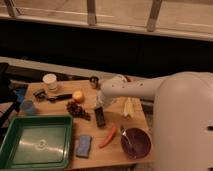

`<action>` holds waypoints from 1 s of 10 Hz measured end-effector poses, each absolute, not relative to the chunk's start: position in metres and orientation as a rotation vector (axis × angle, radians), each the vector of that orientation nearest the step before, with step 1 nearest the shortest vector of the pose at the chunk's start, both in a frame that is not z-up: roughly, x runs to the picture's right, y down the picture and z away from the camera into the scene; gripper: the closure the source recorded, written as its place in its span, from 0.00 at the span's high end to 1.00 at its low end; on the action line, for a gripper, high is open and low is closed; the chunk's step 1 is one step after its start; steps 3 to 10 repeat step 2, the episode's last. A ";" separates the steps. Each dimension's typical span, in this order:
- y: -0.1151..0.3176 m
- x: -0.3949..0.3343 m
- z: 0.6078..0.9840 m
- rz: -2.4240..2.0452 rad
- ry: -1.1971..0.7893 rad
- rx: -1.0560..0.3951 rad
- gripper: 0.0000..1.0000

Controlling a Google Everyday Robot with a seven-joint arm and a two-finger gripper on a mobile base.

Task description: Wipe table surface with eraser

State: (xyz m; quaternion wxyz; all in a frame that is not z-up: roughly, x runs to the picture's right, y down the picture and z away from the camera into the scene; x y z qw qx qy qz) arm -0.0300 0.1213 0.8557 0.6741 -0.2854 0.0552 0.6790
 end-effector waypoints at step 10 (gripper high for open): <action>0.152 -0.038 0.838 1.531 0.169 -0.632 0.00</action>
